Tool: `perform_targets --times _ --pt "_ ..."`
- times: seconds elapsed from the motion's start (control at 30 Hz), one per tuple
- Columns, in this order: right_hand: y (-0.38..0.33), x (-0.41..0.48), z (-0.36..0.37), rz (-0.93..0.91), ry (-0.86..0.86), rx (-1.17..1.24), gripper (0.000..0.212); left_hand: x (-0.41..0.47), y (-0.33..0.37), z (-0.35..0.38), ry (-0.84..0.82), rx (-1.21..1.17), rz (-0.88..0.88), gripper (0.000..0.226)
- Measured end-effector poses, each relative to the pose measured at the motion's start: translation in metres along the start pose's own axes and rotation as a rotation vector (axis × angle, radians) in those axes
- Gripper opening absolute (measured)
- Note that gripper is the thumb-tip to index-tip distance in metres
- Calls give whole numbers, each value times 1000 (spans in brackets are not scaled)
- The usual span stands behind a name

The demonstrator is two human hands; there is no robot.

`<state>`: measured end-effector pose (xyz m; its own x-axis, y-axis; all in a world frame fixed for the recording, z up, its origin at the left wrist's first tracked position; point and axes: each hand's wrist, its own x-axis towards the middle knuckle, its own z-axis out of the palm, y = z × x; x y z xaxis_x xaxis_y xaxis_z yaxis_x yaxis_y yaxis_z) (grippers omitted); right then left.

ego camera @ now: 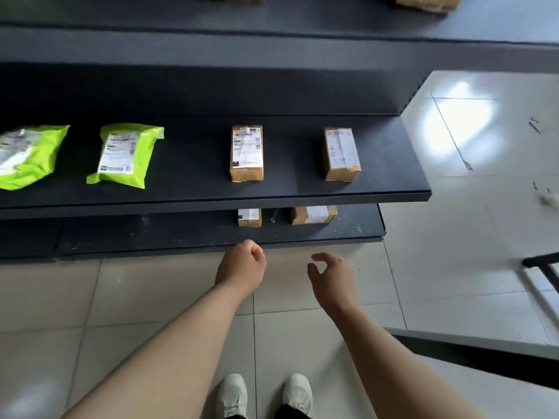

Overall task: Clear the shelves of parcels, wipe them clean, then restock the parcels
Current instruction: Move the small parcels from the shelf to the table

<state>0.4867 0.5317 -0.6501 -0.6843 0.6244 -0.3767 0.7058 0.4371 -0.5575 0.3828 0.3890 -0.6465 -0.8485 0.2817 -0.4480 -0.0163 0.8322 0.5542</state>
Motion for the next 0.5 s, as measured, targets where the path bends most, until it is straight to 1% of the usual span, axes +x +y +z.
perform_targets --times 0.13,0.23,0.4,0.5 --pt "34 68 61 -32 30 -26 30 69 -34 53 50 -41 4 9" --pt "52 106 90 -71 45 -23 31 111 -54 81 72 -67 4 10" --pt "88 177 152 -163 108 -30 31 193 -91 141 124 -70 29 26" --pt "103 212 181 -222 153 -21 35 232 -108 169 186 -18 62 37"
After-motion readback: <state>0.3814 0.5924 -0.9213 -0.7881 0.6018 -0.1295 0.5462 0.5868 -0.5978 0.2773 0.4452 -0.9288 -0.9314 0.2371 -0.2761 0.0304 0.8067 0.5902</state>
